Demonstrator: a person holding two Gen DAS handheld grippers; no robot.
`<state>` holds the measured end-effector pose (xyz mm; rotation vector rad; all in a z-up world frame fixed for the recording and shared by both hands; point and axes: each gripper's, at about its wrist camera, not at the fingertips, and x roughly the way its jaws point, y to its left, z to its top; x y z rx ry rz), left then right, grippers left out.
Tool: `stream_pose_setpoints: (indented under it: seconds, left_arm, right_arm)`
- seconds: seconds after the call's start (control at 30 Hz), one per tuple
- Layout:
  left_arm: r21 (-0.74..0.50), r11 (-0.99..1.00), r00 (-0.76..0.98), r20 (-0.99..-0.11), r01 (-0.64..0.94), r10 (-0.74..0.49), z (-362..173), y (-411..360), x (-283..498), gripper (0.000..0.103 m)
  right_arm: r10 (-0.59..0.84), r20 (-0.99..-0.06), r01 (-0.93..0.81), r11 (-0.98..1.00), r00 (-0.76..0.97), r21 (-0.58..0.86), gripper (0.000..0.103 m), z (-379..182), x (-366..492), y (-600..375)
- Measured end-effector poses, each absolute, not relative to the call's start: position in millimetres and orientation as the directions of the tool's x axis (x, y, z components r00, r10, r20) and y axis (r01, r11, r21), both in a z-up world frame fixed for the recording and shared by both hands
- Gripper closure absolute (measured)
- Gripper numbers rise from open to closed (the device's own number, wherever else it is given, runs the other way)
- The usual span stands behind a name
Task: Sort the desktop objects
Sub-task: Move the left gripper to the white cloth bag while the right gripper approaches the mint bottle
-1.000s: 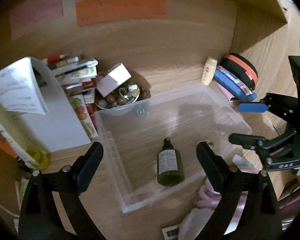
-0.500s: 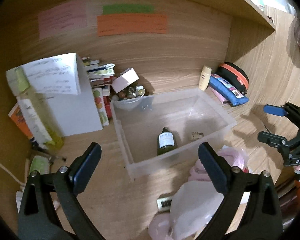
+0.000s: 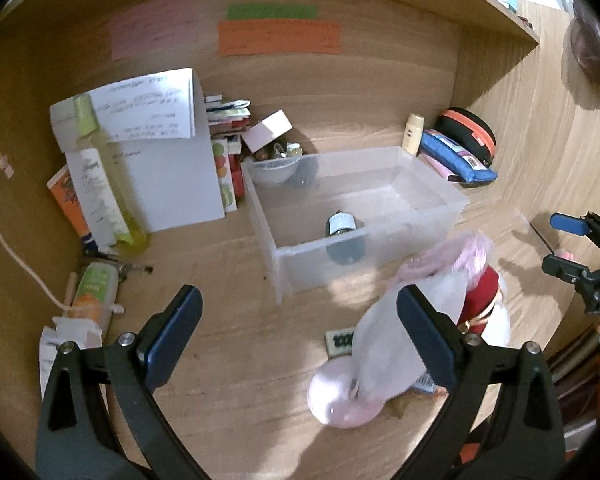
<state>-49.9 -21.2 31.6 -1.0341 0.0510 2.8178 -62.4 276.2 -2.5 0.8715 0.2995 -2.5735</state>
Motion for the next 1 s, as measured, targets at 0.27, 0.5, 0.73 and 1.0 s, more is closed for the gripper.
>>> stream_pose_setpoints:
  seconds: [0.27,0.5,0.73,1.0]
  left_arm:
    - [-0.034,-0.980,-0.720,-0.673,-0.196,0.168,12,-11,-34,0.004]
    - [-0.007,-0.961,-0.670,-0.715,-0.277,0.199,-13,16,-36,0.004]
    - [0.002,-0.946,-0.620,-0.756,-0.325,0.212,-34,39,-59,0.004]
    - [-0.028,-0.928,-0.587,-0.767,-0.372,0.259,-44,51,-78,0.004]
  right_arm:
    - [-0.294,-0.649,0.423,-0.905,-0.702,-0.048,0.016,-22,-57,283]
    - [-0.227,-0.684,0.398,-0.912,-0.694,-0.100,0.016,-47,-66,286]
    - [-0.205,-0.732,0.388,-0.918,-0.650,-0.088,0.016,-69,-90,286]
    - [-0.229,-0.737,0.413,-0.908,-0.636,-0.075,0.017,-75,-118,282]
